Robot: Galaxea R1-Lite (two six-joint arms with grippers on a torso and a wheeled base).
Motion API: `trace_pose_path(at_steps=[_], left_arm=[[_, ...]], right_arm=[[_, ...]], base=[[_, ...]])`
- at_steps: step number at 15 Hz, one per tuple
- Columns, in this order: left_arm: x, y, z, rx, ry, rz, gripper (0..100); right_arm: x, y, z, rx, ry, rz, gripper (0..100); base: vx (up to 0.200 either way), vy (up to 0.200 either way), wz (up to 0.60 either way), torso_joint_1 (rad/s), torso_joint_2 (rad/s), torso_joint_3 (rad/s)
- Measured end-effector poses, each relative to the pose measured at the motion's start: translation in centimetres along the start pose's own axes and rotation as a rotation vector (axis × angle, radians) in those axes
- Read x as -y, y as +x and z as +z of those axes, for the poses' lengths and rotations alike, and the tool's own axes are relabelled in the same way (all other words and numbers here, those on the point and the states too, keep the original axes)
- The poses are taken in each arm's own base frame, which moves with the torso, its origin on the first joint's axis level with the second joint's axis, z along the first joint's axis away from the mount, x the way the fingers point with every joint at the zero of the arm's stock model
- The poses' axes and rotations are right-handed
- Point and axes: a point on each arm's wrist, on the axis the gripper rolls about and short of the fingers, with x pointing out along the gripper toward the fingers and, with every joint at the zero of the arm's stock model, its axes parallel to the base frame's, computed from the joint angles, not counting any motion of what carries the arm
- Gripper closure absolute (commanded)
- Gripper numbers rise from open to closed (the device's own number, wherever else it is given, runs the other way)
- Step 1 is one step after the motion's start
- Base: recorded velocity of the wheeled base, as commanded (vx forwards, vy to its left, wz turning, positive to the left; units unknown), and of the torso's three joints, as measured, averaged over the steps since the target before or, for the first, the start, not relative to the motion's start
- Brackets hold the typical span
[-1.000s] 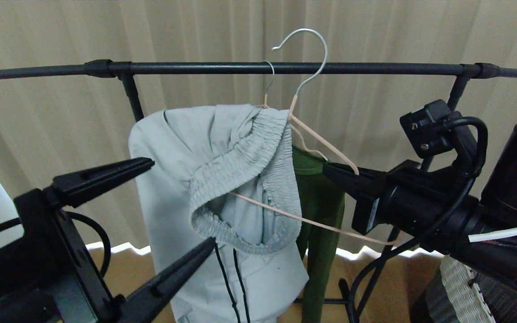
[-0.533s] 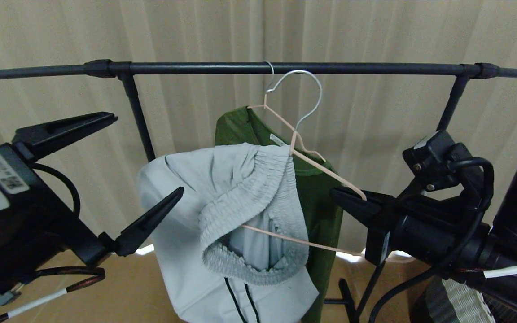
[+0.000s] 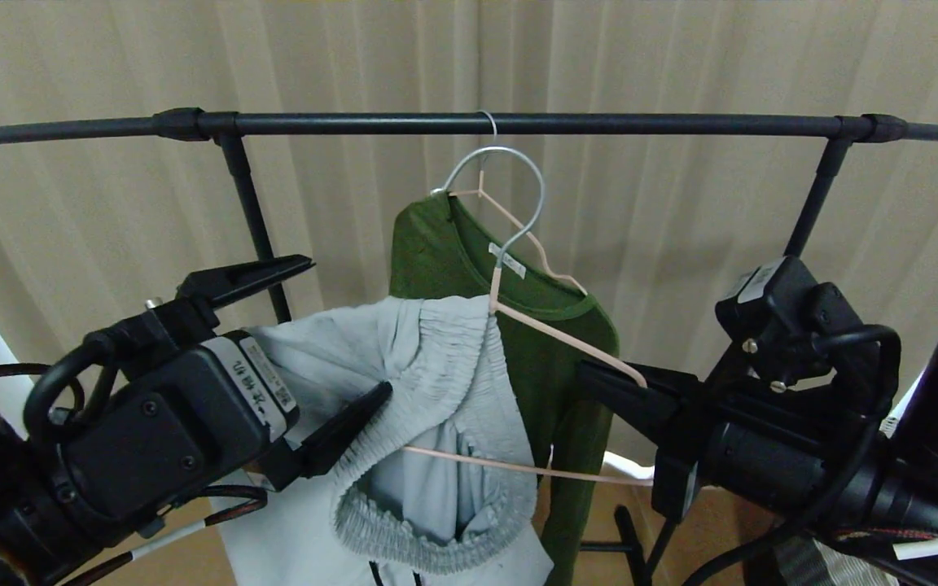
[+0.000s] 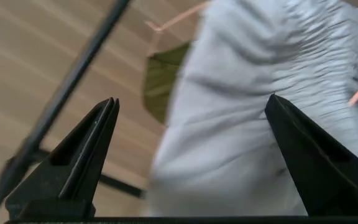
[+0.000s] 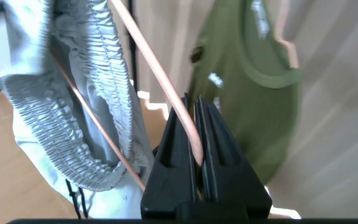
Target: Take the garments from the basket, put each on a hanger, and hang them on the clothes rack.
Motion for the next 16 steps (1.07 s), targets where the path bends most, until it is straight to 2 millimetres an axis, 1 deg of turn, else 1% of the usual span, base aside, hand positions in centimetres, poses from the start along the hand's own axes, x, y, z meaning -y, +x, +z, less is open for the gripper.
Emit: trace_pose_path(at_steps=[4,9,10,16], left_arm=[[0.2,0.6,-0.2,-0.023,0.002,-0.005,0],[0.3,1.0,-0.3,-0.036,0.002,-0.002,0],[0.3,1.1,-0.4,-0.037,0.002,-0.005,100],[0.5,1.1,-0.6,-0.047,0.001,-0.011,100]], right_arm=[[-0.7,-0.2,-0.3,-0.004,-0.043,0.071,100],[-1.7,-0.4,0.0,0.03,-0.05,0.111,100],[-1.7,-0.4,0.0,0.031,-0.051,0.113,100],[-1.7,-0.5,-0.3,0.021,-0.053,0.113,100]], base=[[0.0,0.0,0.0,0.0,0.0,0.0],[0.0,0.0,0.0,0.0,0.0,0.0],[0.0,0.0,0.0,0.0,0.0,0.0],[0.0,0.0,0.0,0.0,0.0,0.0]])
